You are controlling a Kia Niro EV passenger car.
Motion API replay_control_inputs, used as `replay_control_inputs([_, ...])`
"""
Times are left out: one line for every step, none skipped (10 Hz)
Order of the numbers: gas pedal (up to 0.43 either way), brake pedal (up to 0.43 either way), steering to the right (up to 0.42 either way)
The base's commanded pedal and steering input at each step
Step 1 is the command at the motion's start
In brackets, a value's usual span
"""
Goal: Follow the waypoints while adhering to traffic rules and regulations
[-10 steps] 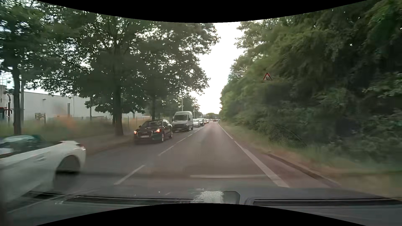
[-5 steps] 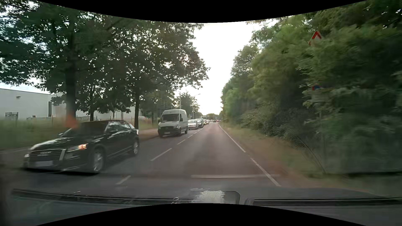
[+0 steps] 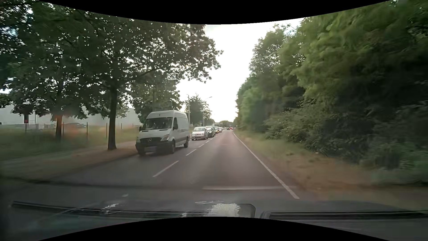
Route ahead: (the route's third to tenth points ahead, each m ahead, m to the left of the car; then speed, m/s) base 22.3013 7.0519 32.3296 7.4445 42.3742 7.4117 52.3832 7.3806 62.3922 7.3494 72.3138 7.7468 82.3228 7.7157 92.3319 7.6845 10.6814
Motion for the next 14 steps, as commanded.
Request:
replay_control_inputs([0.067, 0.0, 0.0])
replay_control_inputs([0.067, 0.0, 0.0])
replay_control_inputs([0.067, 0.0, 0.0])
replay_control_inputs([0.067, 0.0, 0.0])
replay_control_inputs([0.067, 0.0, 0.0])
replay_control_inputs([0.067, 0.0, 0.0])
replay_control_inputs([0.067, 0.0, 0.0])
replay_control_inputs([0.079, 0.0, 0.0])
replay_control_inputs([0.079, 0.0, 0.0])
replay_control_inputs([0.087, 0.0, 0.0])
replay_control_inputs([0.098, 0.0, 0.0])
replay_control_inputs([0.098, 0.0, 0.0])
replay_control_inputs([0.098, 0.0, 0.0])
replay_control_inputs([0.11, 0.0, 0.0])
